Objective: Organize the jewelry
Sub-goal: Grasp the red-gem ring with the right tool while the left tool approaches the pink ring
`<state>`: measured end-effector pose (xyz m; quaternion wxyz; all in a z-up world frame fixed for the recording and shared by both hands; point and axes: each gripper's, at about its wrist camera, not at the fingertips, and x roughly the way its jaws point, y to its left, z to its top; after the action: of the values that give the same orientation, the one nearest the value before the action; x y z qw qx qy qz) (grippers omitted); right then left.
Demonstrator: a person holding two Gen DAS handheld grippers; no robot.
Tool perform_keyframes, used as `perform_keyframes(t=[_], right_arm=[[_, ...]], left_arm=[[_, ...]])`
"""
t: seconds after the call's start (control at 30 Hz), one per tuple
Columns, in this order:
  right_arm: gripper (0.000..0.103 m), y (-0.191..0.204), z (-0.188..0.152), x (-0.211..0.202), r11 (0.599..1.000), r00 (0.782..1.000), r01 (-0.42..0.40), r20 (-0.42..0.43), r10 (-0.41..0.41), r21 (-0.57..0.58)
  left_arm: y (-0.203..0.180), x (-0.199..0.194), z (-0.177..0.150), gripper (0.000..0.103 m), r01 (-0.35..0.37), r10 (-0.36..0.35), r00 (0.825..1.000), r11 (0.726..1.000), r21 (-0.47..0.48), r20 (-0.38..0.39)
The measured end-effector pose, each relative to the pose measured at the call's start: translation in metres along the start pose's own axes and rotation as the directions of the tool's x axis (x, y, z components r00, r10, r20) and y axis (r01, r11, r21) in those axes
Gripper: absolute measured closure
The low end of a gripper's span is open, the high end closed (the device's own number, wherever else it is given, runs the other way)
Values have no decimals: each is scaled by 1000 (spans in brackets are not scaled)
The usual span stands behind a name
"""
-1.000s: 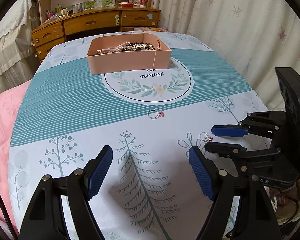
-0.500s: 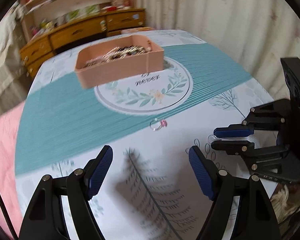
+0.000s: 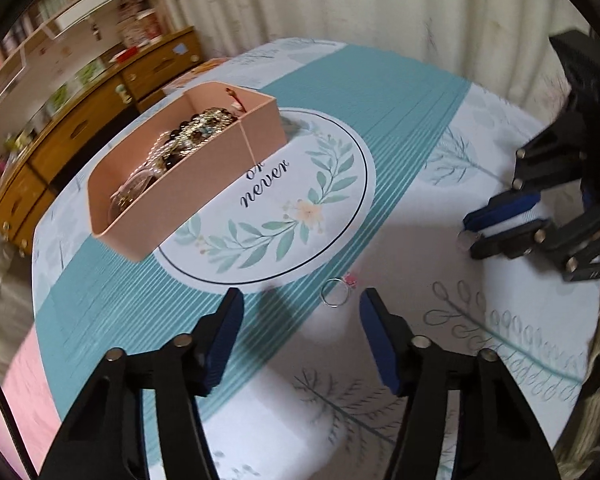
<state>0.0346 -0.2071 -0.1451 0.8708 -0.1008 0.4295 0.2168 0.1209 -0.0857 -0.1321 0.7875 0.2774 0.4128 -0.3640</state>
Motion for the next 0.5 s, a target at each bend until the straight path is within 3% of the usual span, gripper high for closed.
perform_keyframes(t=[0.2,0.33,0.5], right_arm=[[89,-3,1,0,1000,1000,-10,2,10,10],[89,-7,1,0,999,1000,-19,3,19,30],[89,-10,0,0,999,1000,-26,4,26,45]], left_arm=[[-5,7,4,48,8,-8,1000,997,74,-7],[-2,10,9,64,36,-35,999,996,83,-9],[-2,11,11,72,67,-65,998,993,96,-17]])
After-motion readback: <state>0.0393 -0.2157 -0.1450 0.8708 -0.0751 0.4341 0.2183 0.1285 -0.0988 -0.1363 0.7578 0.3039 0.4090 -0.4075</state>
